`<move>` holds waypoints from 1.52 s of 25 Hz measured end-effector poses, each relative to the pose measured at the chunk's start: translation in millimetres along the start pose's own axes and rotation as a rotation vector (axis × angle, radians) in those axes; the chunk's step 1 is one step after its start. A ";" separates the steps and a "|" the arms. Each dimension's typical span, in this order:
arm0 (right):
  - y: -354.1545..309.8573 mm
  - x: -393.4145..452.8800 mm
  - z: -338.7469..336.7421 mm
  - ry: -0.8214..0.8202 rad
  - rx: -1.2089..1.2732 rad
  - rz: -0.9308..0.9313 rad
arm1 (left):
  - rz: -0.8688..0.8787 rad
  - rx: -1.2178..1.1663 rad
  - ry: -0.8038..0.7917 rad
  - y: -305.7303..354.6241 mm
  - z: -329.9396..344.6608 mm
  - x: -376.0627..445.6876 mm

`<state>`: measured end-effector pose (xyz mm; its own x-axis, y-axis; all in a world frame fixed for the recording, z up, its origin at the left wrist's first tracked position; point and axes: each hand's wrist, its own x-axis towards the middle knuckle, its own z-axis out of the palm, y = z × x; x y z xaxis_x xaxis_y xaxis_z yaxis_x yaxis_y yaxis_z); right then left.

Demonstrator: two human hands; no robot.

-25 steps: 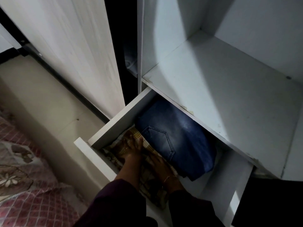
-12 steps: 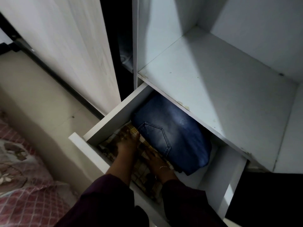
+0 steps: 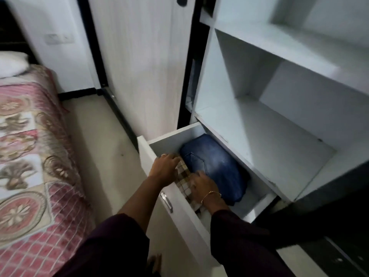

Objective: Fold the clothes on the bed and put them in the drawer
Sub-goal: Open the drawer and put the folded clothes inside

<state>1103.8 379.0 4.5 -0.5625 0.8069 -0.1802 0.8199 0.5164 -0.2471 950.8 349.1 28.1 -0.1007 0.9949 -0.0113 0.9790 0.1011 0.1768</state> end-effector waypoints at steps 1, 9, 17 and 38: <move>-6.0 -15.0 -10.3 0.066 -0.011 -0.015 | 0.001 0.008 0.047 6.7 -8.5 -21.1; -95.9 -160.7 -1.9 0.291 -0.004 -0.253 | -0.214 -0.019 0.257 15.2 -21.7 -226.1; -237.1 -236.6 86.7 -0.078 0.046 -0.390 | -0.547 -0.061 0.202 -73.0 12.9 -416.9; -616.8 -372.0 410.6 -0.754 0.595 0.017 | -1.650 -1.110 0.348 -373.0 141.9 -834.8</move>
<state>763.7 -357.4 -167.0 -0.6414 0.3095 -0.7020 0.7573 0.1088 -0.6440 694.8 -518.2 -168.1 -0.7677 -0.0851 -0.6352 -0.5666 0.5533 0.6106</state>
